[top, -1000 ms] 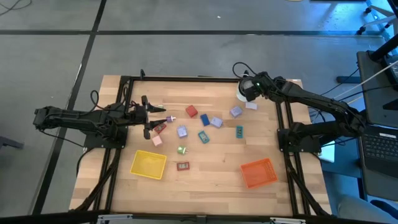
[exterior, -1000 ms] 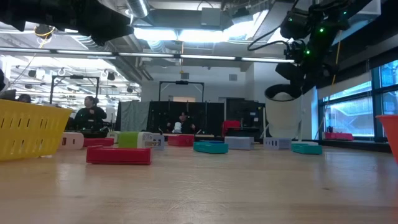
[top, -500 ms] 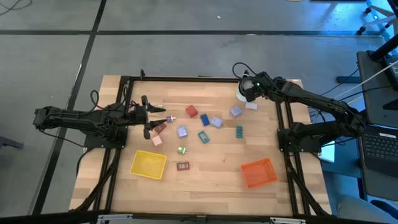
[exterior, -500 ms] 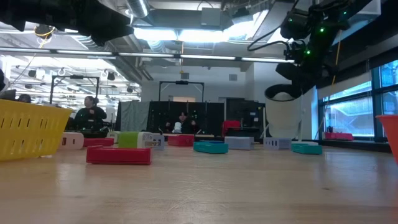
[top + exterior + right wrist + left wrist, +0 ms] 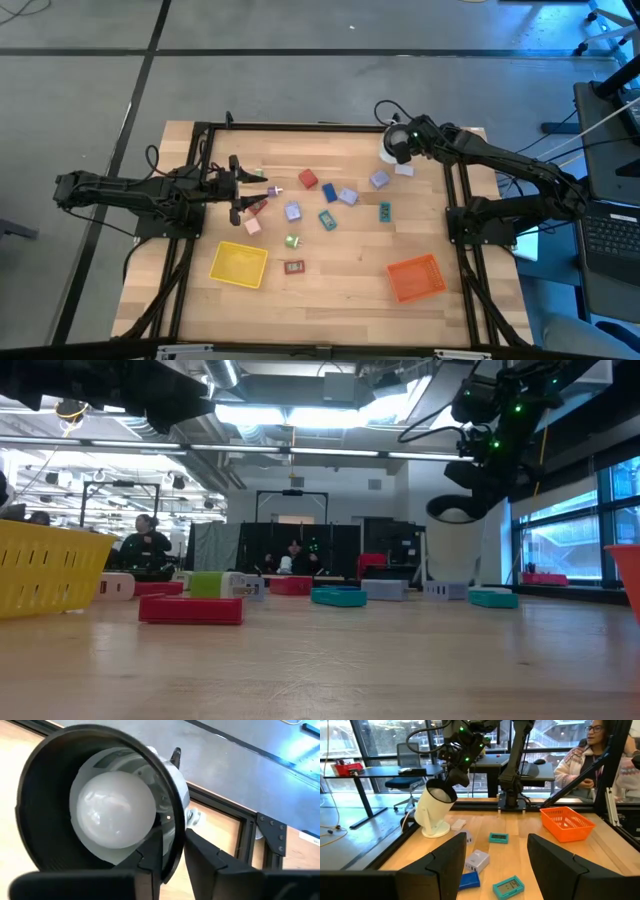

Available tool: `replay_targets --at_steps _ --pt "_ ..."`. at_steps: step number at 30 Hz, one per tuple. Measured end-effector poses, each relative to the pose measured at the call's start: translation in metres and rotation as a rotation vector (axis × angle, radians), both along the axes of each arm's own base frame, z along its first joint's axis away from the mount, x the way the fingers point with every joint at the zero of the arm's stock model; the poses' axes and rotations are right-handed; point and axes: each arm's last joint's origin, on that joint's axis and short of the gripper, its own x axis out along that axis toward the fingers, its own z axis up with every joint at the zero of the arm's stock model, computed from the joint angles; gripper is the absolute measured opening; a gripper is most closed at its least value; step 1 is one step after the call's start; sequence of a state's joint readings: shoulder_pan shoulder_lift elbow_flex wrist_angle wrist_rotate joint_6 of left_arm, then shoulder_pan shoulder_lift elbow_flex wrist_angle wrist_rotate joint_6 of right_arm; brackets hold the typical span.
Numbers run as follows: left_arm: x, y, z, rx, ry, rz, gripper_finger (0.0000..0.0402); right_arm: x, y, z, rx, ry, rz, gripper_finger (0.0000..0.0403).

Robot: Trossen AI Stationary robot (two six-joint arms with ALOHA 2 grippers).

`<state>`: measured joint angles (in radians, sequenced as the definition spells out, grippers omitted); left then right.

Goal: Pick & Place Office items
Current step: Adjust the white lamp

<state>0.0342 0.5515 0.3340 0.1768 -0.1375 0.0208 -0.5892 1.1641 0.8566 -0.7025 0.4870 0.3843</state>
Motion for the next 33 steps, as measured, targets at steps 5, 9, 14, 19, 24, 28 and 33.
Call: replay_targets --at_steps 5,9,14,19,24,28,33 --pt "0.0 0.0 0.0 0.0 0.0 0.001 0.0208 0.001 0.0 0.0 0.012 -0.025 0.015 0.0065" --pt "0.0 0.0 0.0 0.0 0.0 0.002 0.0208 0.004 -0.001 0.002 0.018 -0.063 0.035 0.0065" --pt "0.0 0.0 0.0 0.0 -0.001 0.002 0.0208 0.007 -0.002 0.003 0.019 -0.109 0.054 0.0064" --pt "0.0 0.0 0.0 0.0 -0.001 0.002 0.0208 0.014 -0.004 0.004 0.026 -0.172 0.087 0.0064" --pt "0.0 0.0 0.0 0.0 0.0 0.003 0.0208 0.026 -0.006 -0.003 0.036 -0.195 0.118 0.0064" --pt "0.0 0.0 0.0 0.0 -0.001 0.003 0.0208 0.037 -0.007 -0.009 0.038 -0.211 0.139 0.0064" --pt "0.0 0.0 0.0 0.0 -0.001 0.003 0.0208 0.046 -0.006 -0.011 0.05 -0.248 0.166 0.0064"
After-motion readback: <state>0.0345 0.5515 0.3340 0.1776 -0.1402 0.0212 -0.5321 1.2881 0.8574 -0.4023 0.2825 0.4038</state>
